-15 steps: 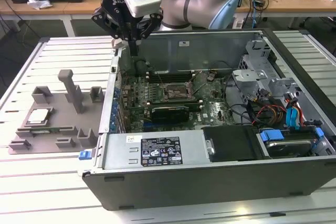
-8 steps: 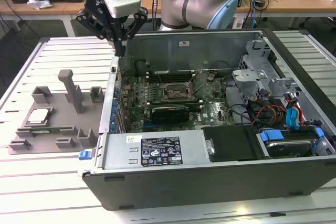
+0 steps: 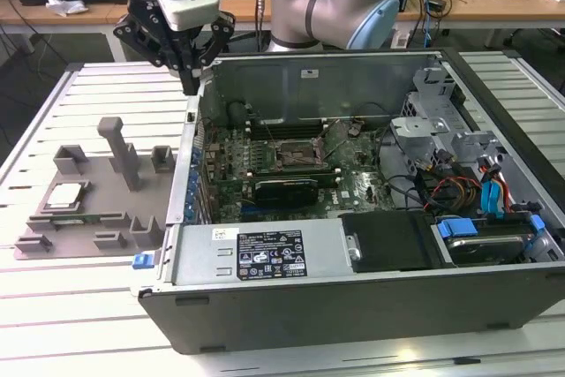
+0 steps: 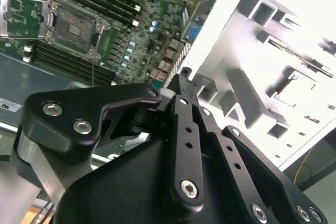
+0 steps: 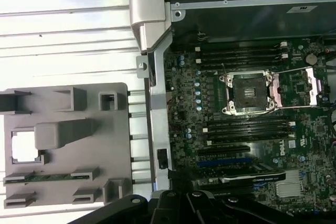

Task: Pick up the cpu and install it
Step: 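Reach for the cpu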

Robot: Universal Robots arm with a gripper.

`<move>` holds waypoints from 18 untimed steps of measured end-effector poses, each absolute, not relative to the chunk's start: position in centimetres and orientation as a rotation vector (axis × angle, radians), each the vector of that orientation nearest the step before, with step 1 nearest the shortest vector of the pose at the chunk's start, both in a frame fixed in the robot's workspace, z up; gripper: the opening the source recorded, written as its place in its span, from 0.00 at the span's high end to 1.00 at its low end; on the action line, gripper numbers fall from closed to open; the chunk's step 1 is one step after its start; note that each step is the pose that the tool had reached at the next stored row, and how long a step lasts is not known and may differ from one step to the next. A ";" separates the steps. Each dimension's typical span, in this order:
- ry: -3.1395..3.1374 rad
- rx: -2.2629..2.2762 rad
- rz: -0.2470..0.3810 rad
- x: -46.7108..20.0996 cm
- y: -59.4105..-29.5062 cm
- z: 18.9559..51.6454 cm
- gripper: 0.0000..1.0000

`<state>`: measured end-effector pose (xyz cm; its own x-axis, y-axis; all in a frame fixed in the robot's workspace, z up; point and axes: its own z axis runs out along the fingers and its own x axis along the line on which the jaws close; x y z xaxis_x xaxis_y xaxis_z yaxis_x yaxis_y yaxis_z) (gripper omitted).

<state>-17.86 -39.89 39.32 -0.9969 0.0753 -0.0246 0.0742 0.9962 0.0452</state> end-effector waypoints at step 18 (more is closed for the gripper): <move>3.110 0.116 0.069 -22.7 -39.7 39.1 0.89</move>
<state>-22.66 -39.73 39.07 -0.9968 0.0752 -0.0270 0.0740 0.9962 0.0453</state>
